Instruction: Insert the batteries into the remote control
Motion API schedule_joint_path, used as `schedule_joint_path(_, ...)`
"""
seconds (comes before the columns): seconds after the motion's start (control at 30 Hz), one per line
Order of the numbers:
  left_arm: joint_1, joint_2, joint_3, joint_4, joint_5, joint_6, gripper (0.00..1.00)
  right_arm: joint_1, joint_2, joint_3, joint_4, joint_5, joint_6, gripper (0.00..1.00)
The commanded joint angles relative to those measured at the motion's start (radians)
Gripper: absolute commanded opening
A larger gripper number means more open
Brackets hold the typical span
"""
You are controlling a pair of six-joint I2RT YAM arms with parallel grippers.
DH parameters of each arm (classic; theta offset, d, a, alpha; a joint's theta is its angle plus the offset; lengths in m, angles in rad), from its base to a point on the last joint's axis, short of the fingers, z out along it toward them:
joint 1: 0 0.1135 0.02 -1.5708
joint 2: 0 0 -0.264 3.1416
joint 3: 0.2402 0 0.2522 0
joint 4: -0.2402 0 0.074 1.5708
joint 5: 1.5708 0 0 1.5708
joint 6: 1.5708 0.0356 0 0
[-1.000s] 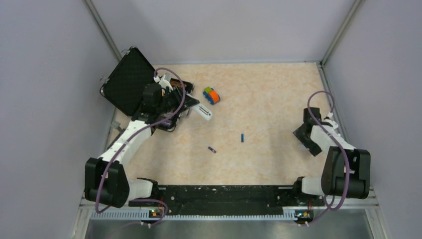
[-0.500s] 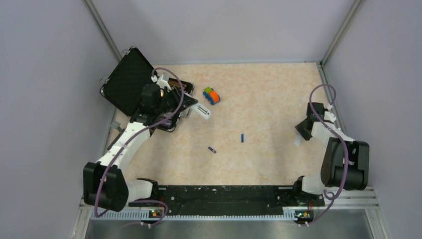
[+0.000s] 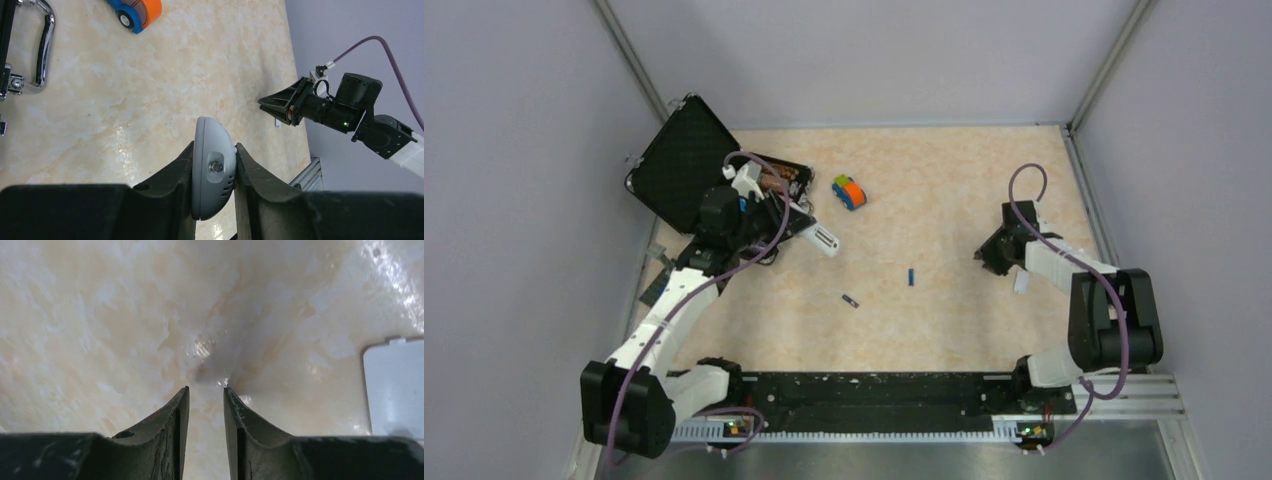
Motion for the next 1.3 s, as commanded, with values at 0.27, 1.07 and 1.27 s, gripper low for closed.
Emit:
schedule_joint_path(0.27, 0.001, -0.103, -0.084, 0.006, 0.053, 0.051, 0.00, 0.032, -0.186, 0.104, -0.404, 0.308, -0.121, 0.63)
schedule_joint_path(1.07, 0.001, -0.094, -0.108, -0.005, 0.066, 0.095, 0.00, -0.134, -0.067, -0.021, -0.240, 0.231, -0.380, 0.70)
schedule_joint_path(1.27, 0.001, -0.094, -0.102, -0.002, 0.037, 0.090, 0.00, -0.138, -0.005, -0.018, -0.218, 0.141, -0.370, 0.48)
